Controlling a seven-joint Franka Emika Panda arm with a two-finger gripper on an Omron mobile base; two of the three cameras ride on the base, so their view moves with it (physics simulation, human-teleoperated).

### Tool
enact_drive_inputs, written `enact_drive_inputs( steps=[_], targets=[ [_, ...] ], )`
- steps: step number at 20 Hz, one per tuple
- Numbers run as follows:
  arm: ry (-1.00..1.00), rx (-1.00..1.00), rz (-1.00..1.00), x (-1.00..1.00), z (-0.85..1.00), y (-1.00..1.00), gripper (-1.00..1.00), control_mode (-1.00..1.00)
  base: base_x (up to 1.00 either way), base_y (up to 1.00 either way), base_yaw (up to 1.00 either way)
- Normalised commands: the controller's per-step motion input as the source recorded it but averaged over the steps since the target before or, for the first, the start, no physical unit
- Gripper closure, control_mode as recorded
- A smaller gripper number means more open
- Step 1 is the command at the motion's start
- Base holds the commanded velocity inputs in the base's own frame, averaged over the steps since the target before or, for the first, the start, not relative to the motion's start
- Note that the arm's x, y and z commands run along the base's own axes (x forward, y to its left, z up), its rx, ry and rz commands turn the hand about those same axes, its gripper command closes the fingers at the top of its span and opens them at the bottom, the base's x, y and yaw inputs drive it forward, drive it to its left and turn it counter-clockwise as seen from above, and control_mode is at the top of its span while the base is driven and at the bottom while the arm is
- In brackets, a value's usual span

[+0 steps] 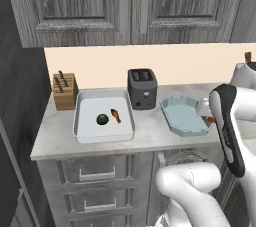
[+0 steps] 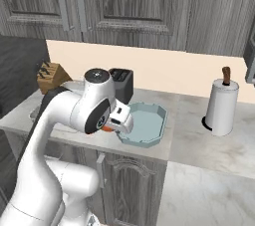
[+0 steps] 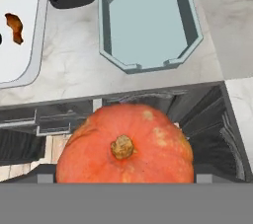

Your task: Place one squash and one chicken drumstick in each tupperware on the nearby counter, to pack two identical lunches.

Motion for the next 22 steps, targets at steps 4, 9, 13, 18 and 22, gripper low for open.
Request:
enact_drive_inputs(
  steps=[4,9,13,18,22],
  targets=[
    [0.09,0.0,0.0,0.9,-0.38,-0.34,1.0,-1.0,0.0,0.0,0.0],
    [0.02,0.0,0.0,0.79,-0.45,-0.07,1.0,-1.0,0.0,0.0,0.0],
    [0.0,0.0,0.0,0.79,-0.44,0.0,1.0,-1.0,0.0,0.0,0.0],
    [0.0,0.0,0.0,0.42,-0.48,0.0,1.0,-1.0,0.0,0.0,0.0],
    [0.0,0.0,0.0,0.33,-0.37,0.0,1.0,-1.0,0.0,0.0,0.0]
  ],
)
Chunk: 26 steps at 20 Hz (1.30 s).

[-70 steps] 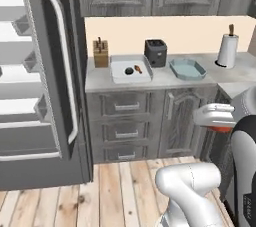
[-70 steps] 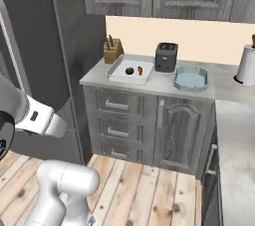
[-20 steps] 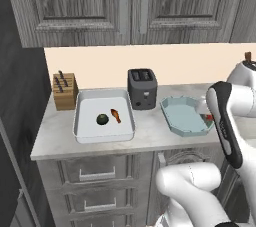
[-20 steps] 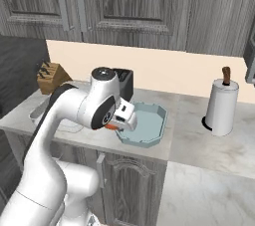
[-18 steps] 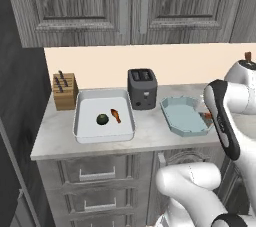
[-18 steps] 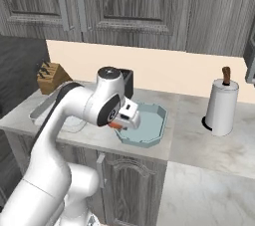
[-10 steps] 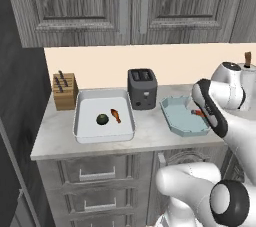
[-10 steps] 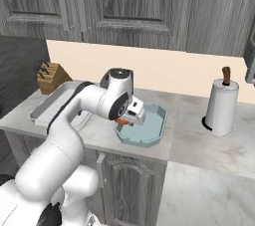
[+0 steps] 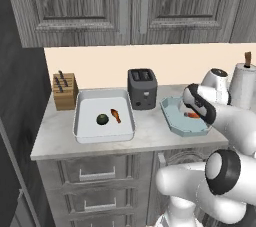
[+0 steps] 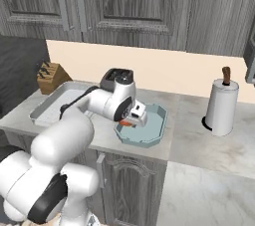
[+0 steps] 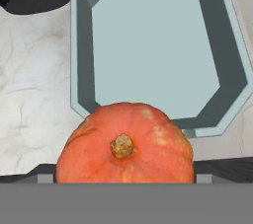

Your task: Place one squash and one chicken drumstick in each tupperware on the nearby counter, to pack two identical lunches.

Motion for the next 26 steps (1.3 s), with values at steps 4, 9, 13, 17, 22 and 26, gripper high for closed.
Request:
enact_drive_inputs(
  steps=[4,9,13,17,22,26],
  targets=[
    [0.0,0.0,0.0,0.34,-0.27,0.0,1.0,-1.0,0.0,0.0,0.0],
    [0.0,0.0,0.01,0.42,-0.26,0.0,1.0,-1.0,0.0,0.0,0.0],
    [0.0,0.0,0.0,0.44,-0.22,-0.01,1.0,-1.0,0.0,0.0,0.0],
    [0.0,0.0,0.01,0.43,-0.2,-0.03,1.0,-1.0,0.0,0.0,0.0],
    [0.0,0.0,0.03,0.33,-0.24,-0.1,1.0,-1.0,0.0,0.0,0.0],
    [0.0,0.0,0.04,0.26,-0.27,-0.12,1.0,-1.0,0.0,0.0,0.0]
  ],
)
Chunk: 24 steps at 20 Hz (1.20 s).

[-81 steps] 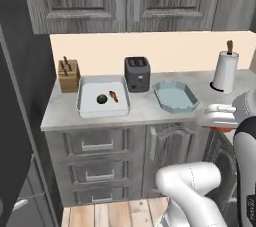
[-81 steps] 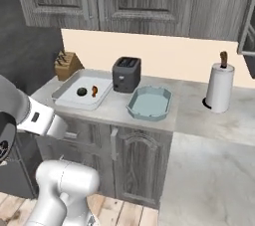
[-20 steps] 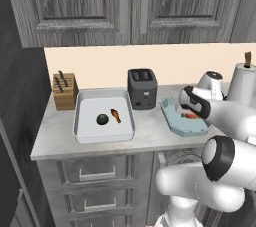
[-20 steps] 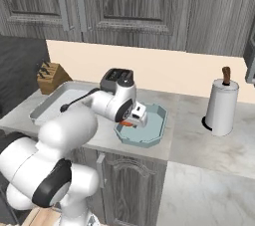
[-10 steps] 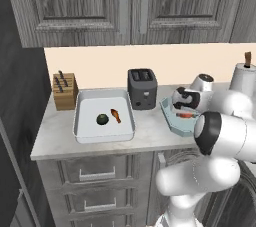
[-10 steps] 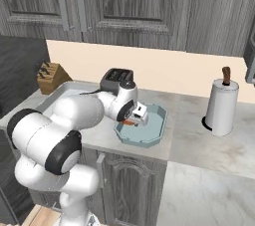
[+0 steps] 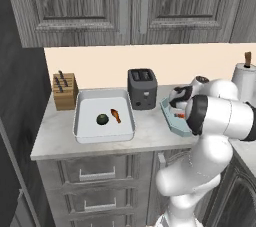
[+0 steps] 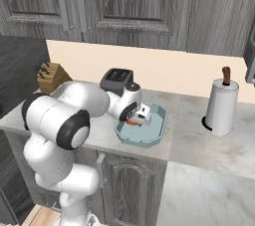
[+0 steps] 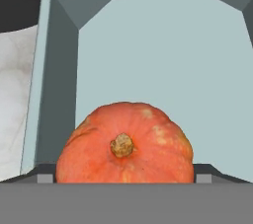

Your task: Place one squash and one chicken drumstick in each tupperware on the nearby counter, to pack two identical lunches.

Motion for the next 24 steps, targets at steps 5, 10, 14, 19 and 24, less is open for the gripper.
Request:
enact_drive_inputs(
  steps=[5,10,14,19,24],
  targets=[
    [0.0,0.0,0.04,0.3,-0.26,-0.05,1.0,-1.0,0.0,0.0,0.0],
    [0.0,0.0,0.04,0.24,-0.13,-0.12,-1.0,-1.0,0.0,0.0,0.0],
    [0.0,0.01,0.04,0.04,0.06,-0.19,-1.0,-1.0,0.0,0.0,0.0],
    [0.0,0.0,0.0,0.0,0.2,0.04,-1.0,-1.0,0.0,0.0,0.0],
    [0.0,0.0,0.02,-0.22,0.31,0.1,-1.0,-1.0,0.0,0.0,0.0]
  ],
)
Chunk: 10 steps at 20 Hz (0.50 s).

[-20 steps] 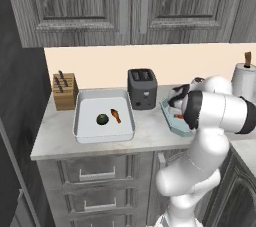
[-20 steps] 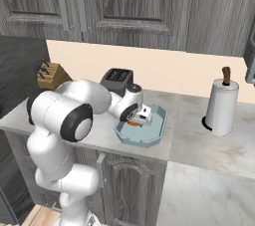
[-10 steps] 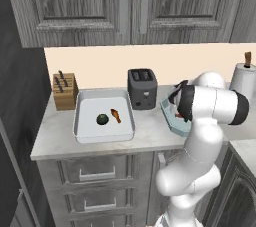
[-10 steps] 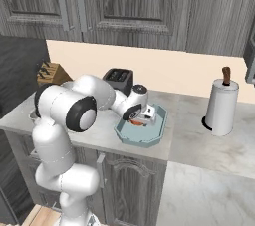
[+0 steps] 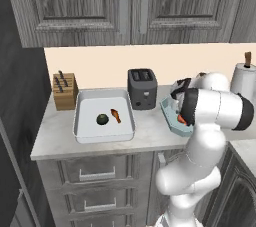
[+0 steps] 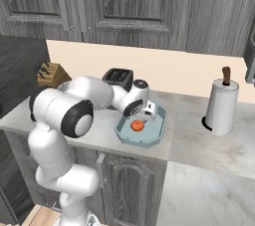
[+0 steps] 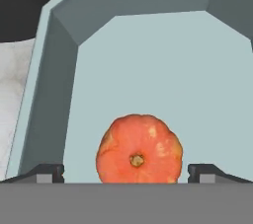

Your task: Place one squash and one chicken drumstick in each tupperware on the nearby counter, to pack two identical lunches.

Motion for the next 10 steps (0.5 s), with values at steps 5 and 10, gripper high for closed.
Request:
enact_drive_inputs(
  steps=[5,10],
  targets=[
    [-0.01,0.0,0.05,-0.8,0.77,0.23,-1.0,-1.0,0.0,0.0,0.0],
    [-0.02,-0.08,0.06,-0.61,0.84,0.7,-1.0,-1.0,0.0,0.0,0.0]
  ],
)
